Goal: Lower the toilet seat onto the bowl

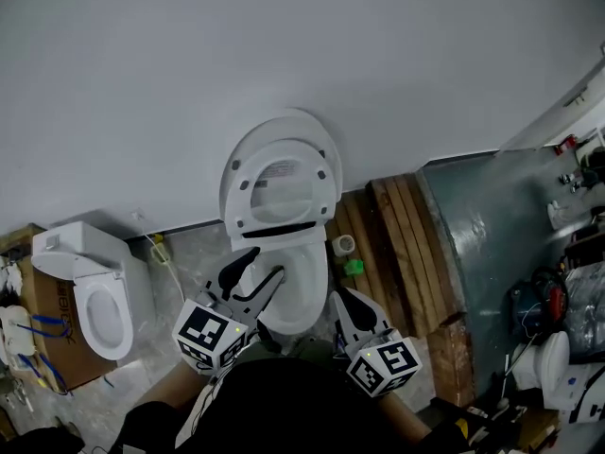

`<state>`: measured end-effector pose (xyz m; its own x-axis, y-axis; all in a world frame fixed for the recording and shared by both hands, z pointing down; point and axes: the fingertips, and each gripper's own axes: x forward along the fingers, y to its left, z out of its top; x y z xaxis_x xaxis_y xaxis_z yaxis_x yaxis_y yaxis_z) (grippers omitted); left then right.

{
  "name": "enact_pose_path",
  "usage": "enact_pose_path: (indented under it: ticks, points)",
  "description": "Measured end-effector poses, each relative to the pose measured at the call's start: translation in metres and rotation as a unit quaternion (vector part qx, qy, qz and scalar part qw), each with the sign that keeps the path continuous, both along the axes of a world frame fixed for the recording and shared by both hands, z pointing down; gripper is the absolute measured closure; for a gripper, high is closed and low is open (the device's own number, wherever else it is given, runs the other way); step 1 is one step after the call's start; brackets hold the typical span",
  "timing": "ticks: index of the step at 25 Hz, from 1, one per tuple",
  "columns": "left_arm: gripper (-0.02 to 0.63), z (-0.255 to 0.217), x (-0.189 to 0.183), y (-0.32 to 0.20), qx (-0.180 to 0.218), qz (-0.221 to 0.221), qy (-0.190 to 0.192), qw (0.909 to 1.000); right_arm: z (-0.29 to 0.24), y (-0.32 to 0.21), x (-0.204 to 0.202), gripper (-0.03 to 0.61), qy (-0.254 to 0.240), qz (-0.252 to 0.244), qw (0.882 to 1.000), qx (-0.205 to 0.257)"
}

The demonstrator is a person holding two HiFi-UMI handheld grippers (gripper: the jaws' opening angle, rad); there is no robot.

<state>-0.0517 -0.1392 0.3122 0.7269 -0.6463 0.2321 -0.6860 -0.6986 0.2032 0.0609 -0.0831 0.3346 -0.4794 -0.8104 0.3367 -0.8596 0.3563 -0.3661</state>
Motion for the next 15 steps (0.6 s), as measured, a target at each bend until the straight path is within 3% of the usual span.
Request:
enact_pose_path:
  ticks: [4,8,15]
  points:
    - [0.399,-0.005,-0.007,-0.046,0.037,-0.028,-0.031,0.9985,0.003,-0.021,0.004,0.528,0.004,-0.013,1.0,-0.001]
    - [0.399,-0.005,-0.017,-0.097,0.08,-0.087,-0.082,0.9896,-0.006,-0.045,0.017,0.528,-0.003,-0.025,1.0,0.01]
    - [0.399,0.026,-0.01,-0.188,0.074,-0.109,-0.144,0.9807,0.001,-0.07,0.051,0.528,-0.014,-0.019,1.0,-0.003]
